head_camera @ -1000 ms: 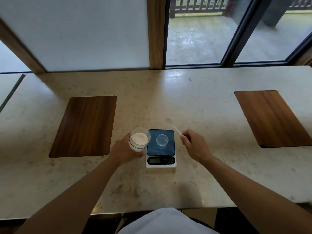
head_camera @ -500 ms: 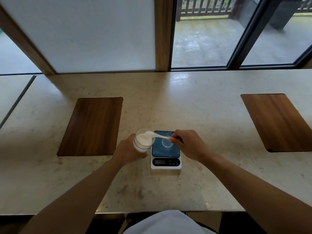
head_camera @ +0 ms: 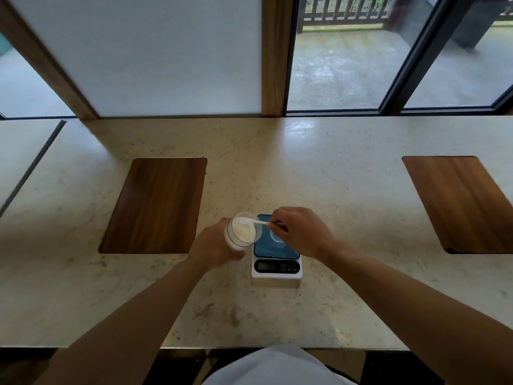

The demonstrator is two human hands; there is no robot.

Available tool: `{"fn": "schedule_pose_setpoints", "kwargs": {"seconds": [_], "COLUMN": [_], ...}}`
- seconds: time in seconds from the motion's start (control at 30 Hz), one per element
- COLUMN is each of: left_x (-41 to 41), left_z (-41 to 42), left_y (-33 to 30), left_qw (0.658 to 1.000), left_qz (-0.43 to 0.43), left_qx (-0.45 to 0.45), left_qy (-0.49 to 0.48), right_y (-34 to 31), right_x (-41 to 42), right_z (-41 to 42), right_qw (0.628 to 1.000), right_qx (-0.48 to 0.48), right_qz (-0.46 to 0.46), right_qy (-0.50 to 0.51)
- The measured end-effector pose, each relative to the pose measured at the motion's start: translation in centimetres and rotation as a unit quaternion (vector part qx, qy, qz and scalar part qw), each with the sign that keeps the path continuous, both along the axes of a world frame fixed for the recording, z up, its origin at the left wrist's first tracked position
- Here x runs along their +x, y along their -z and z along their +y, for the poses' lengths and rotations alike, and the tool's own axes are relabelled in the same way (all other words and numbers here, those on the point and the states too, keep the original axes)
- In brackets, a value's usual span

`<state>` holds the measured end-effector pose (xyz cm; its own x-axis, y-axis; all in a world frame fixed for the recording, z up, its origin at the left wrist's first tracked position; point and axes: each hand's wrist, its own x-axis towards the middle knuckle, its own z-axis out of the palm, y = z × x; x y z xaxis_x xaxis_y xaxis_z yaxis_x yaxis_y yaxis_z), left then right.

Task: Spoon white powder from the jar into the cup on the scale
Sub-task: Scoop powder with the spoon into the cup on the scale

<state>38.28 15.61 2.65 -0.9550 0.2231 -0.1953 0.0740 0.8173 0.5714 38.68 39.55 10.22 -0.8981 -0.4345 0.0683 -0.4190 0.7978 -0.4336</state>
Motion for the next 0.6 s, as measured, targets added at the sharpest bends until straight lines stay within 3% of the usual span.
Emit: {"fn": "schedule_pose_setpoints", "kwargs": {"seconds": [0.6], "left_x": [-0.1], "left_z": [0.1], "left_y": [0.0], "left_qw": [0.999], "left_qz": [0.031], "left_qx": [-0.006], "left_qy": [0.010], "right_y": [1.0], "right_x": [-0.3], "right_z": [-0.8], "right_qw": [0.998], "right_qx": [0.001], "right_qz": [-0.064], "right_qy": [0.022]}}
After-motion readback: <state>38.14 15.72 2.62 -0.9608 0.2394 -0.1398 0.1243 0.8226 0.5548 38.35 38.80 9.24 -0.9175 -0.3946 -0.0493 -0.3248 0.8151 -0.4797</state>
